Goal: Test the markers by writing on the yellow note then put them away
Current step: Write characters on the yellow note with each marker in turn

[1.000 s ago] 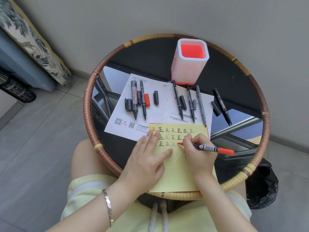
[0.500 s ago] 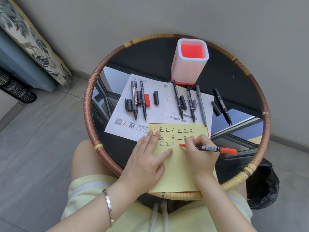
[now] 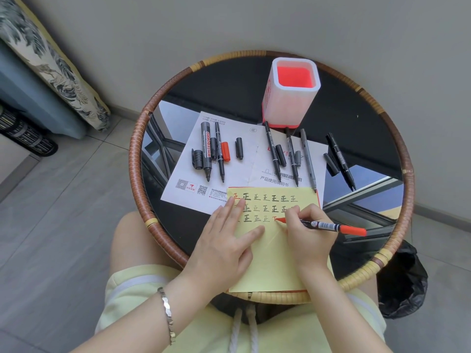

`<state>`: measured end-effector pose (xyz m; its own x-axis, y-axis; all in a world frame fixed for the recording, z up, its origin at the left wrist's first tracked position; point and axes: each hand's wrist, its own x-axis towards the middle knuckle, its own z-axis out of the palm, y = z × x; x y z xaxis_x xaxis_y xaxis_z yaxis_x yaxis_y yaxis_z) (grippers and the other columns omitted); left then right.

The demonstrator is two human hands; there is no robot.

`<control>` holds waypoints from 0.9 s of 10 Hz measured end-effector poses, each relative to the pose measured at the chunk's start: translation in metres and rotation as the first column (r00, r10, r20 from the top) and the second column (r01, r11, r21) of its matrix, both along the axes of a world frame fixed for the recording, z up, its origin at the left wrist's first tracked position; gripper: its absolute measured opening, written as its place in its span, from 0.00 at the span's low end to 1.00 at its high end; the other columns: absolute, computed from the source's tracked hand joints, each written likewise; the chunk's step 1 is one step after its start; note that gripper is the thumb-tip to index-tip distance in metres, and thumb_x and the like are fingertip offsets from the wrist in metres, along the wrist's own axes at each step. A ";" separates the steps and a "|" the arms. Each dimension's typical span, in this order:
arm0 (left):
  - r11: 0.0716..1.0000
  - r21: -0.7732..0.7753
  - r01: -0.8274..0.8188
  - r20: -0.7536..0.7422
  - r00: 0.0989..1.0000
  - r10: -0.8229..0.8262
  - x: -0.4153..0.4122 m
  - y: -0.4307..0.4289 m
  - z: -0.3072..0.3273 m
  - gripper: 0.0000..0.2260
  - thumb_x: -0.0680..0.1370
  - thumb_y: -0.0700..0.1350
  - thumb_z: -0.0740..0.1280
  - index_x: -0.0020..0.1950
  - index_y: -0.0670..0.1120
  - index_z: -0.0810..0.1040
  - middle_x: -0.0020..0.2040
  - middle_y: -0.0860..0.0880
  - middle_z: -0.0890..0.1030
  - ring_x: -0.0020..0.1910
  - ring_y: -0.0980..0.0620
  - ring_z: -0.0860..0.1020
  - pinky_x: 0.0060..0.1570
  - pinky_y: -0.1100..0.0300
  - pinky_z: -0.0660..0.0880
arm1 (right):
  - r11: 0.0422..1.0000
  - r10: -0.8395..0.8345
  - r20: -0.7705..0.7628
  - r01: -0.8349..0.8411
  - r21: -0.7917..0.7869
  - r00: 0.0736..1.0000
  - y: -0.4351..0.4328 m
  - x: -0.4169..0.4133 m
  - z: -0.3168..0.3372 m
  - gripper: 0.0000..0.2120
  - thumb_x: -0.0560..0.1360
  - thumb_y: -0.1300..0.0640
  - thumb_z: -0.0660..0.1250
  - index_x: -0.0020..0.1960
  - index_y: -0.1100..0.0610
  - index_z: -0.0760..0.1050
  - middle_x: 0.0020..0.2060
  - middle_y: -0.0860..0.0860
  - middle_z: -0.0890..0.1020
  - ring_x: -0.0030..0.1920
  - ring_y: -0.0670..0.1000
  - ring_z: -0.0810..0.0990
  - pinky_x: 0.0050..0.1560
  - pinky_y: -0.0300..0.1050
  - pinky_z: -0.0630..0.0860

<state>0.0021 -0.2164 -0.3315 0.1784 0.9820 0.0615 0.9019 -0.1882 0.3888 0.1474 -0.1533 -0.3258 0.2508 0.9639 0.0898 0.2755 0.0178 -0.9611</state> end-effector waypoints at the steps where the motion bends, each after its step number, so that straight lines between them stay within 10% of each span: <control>1: 1.000 -0.001 0.000 -0.002 1.000 0.000 0.000 0.000 0.000 0.17 0.72 0.48 0.58 0.58 0.53 0.79 0.67 0.37 0.71 0.68 0.37 0.67 0.67 0.49 0.57 | 1.000 0.022 -0.003 -0.022 -0.007 1.000 0.000 0.000 0.000 0.20 0.69 0.71 0.65 0.24 0.58 0.63 0.18 0.46 0.65 0.21 0.41 0.66 0.26 0.27 0.63; 9: 1.000 -0.001 -0.002 0.013 1.000 0.002 0.001 0.000 -0.001 0.17 0.72 0.48 0.58 0.57 0.53 0.79 0.67 0.36 0.71 0.68 0.37 0.67 0.68 0.50 0.56 | 0.993 -0.119 -0.043 0.119 -0.015 0.992 0.002 0.004 0.001 0.20 0.71 0.69 0.65 0.25 0.56 0.64 0.19 0.46 0.68 0.23 0.42 0.67 0.28 0.28 0.64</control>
